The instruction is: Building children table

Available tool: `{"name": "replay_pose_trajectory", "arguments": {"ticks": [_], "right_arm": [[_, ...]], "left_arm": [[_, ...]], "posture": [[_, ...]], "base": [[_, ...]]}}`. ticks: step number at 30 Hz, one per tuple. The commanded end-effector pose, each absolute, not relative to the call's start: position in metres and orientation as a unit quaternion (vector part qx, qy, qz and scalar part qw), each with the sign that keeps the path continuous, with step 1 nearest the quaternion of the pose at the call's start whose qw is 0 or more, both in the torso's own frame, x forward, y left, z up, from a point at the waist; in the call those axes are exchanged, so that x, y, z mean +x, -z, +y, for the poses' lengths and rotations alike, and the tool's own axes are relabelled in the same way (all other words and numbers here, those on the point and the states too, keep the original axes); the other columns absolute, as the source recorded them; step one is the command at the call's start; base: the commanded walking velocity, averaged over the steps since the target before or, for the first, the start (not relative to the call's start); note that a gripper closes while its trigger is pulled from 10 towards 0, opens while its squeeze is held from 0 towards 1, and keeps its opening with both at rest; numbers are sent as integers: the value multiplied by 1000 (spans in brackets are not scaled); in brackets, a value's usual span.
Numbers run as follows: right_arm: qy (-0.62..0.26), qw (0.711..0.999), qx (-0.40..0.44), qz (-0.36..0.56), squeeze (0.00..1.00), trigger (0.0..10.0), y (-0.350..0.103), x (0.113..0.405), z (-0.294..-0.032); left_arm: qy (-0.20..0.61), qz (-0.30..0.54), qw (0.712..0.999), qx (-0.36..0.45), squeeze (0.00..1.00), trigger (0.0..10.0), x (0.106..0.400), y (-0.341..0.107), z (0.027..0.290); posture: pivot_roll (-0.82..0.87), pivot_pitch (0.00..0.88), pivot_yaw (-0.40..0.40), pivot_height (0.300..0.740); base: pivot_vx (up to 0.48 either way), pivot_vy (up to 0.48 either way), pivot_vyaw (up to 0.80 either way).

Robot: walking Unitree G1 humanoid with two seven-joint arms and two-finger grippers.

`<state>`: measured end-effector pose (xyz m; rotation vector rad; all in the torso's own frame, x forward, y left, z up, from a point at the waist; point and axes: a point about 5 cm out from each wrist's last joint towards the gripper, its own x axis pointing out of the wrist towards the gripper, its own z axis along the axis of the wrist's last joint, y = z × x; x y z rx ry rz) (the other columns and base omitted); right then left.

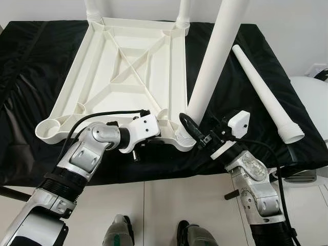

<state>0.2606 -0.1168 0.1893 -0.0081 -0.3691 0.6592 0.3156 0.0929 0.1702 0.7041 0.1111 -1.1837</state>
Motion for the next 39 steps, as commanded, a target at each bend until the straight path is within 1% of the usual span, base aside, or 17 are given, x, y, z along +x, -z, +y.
{"name": "replay_pose_trajectory", "arguments": {"ticks": [1,15,23,39], "right_arm": [[-346,927,-7,-143,0,10000,-174,256,-102],[-302,941,-17,-151,0,10000,-177,258,-98],[-260,952,-15,-164,0,10000,-180,256,-94],[-256,951,-11,-174,0,10000,-179,247,-92]], "left_arm": [[548,32,767,331,0,10000,317,-178,86],[546,32,768,332,0,10000,318,-179,86],[545,32,769,333,0,10000,318,-179,87],[543,31,768,337,0,10000,320,-181,88]], "posture": [[79,193,7,740],[83,194,4,740],[84,193,5,740],[85,191,10,740]], "base": [[0,0,0],[0,0,0],[0,0,0],[0,0,0]]}}
